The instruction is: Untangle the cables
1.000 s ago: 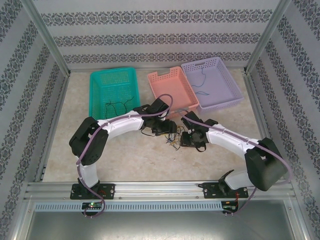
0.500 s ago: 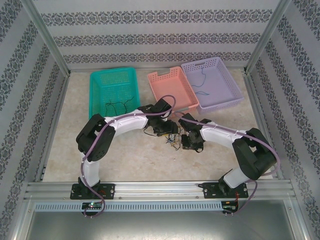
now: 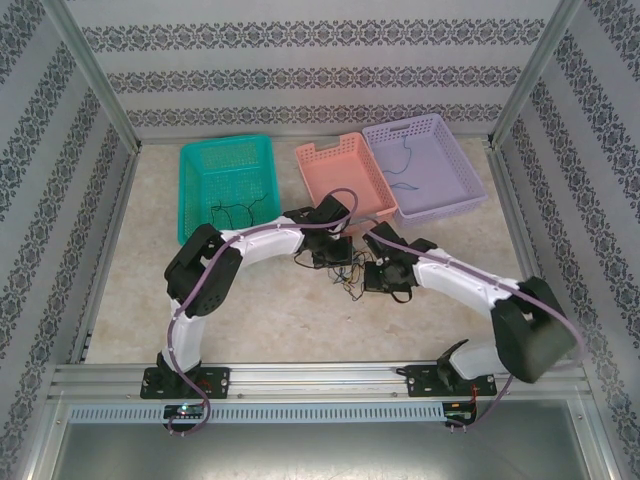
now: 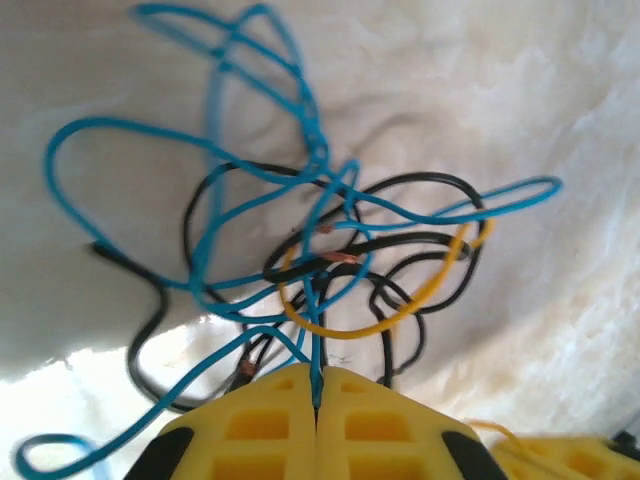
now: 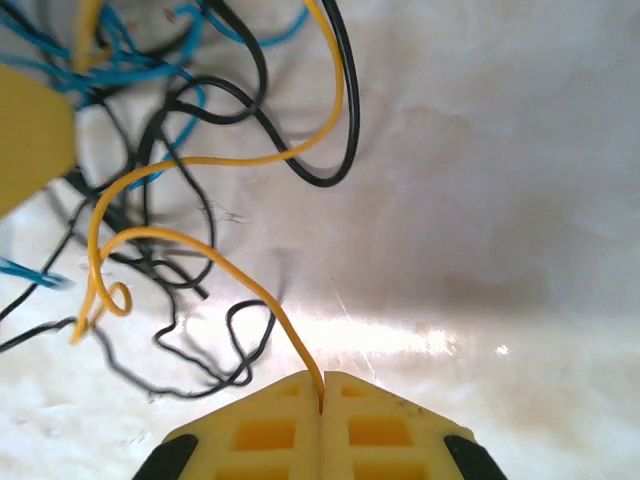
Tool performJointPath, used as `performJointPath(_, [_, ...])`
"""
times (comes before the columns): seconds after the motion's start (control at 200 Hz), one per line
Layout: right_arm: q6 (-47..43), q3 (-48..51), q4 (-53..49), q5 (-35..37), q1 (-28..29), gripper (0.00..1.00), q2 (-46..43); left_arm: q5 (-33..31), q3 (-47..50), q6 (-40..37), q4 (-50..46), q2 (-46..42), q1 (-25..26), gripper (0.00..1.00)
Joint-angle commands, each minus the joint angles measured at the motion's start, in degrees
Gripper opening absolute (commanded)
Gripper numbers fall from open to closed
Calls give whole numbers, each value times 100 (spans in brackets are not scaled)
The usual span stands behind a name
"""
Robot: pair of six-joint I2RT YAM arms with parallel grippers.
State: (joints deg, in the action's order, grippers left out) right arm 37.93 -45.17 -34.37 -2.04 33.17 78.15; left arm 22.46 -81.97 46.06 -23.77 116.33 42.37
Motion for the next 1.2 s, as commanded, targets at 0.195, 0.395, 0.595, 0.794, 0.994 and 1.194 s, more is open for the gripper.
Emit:
performJointPath(0.195, [129,-7,-892,372,-1369,0,-1664,-1563,1003,-1,-1195,-996,15,0])
performJointPath(0.395, [-159,-681,-1155,315,-2196,0,-1884,-1977,1667,143,-1450,-1740,-31,0])
performJointPath(0.595, [-386,-1285,-1265,442,-2855,0,-1710,-2269,2036,223,-1812,-2191,-146,0])
performJointPath(0.794, [-770,-1689,-945,-92,-3158,0,-1561,-2321,2334,281,-1884,-2453,-246,0])
performJointPath(0.994, [-1209,-2068,-1393,453,-2654,0,-1582,-2382,2309,326,-1960,-2431,-247,0])
performJointPath(1.194, [-1116,-2268,-1035,721,-2816,0,-2048,-2448,2295,303,-2053,-2392,-247,0])
